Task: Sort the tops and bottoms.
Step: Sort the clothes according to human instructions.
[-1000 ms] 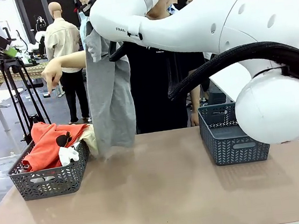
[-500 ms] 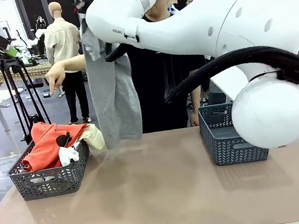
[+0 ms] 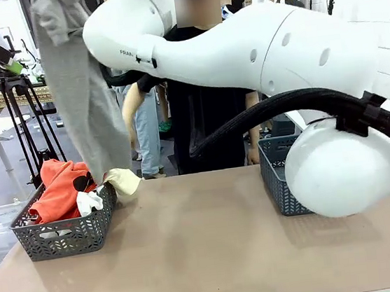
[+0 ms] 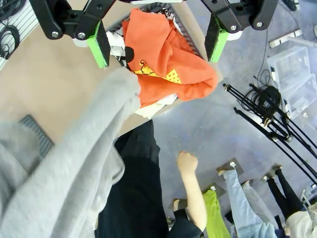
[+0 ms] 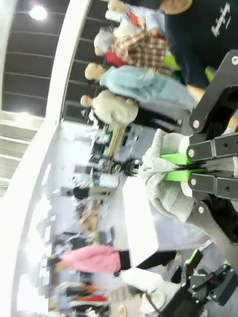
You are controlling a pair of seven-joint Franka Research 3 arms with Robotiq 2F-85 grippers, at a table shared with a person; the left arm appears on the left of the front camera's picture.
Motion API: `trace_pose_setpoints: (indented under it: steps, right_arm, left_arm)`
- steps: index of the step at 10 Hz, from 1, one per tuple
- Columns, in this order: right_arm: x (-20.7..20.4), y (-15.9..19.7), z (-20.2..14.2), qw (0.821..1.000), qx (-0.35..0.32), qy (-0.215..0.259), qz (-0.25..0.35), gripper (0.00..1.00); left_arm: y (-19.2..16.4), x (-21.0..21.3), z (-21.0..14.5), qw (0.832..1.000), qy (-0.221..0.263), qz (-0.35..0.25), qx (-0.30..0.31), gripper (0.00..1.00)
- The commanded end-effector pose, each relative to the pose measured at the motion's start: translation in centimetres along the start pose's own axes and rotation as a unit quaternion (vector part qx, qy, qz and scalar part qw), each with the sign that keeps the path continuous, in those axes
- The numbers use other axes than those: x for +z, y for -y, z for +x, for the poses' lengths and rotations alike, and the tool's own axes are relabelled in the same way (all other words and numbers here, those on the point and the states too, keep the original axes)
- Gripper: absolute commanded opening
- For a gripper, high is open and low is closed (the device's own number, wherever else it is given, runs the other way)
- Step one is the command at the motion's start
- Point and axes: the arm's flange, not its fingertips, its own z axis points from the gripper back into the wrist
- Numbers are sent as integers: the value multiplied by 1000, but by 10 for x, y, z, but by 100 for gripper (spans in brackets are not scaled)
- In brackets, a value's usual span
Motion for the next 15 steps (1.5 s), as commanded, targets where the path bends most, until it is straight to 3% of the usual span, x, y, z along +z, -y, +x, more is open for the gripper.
trace_pose_setpoints:
  steps: [1, 2, 3, 8, 10, 12, 15]
  right_arm:
    - [-150, -1, 16, 994, -107, 4, 22, 0]
    - [-157, -3, -25, 985, -163, -42, 20, 0]
    - [-8, -2, -20, 999, -46, 6, 14, 0]
    - [-8, 0, -21, 998, -60, 10, 19, 0]
    - [-71, 14, -69, 981, -131, -72, 124, 0]
    - [-135, 32, -134, 956, -199, -146, 160, 0]
    - [-164, 36, -160, 943, -218, -172, 181, 0]
  left_arm:
    - [-1, 1, 0, 1000, 0, 1, 0, 100]
    - [-1, 1, 0, 1000, 0, 1, 0, 100]
    - [-1, 1, 0, 1000, 0, 1, 0, 100]
    - [-1, 1, 0, 1000, 0, 1, 0, 100]
    - [-1, 1, 0, 1000, 0, 1, 0, 100]
    - [-1, 1, 0, 1000, 0, 1, 0, 100]
    - [-1, 1, 0, 1000, 0, 1, 0, 100]
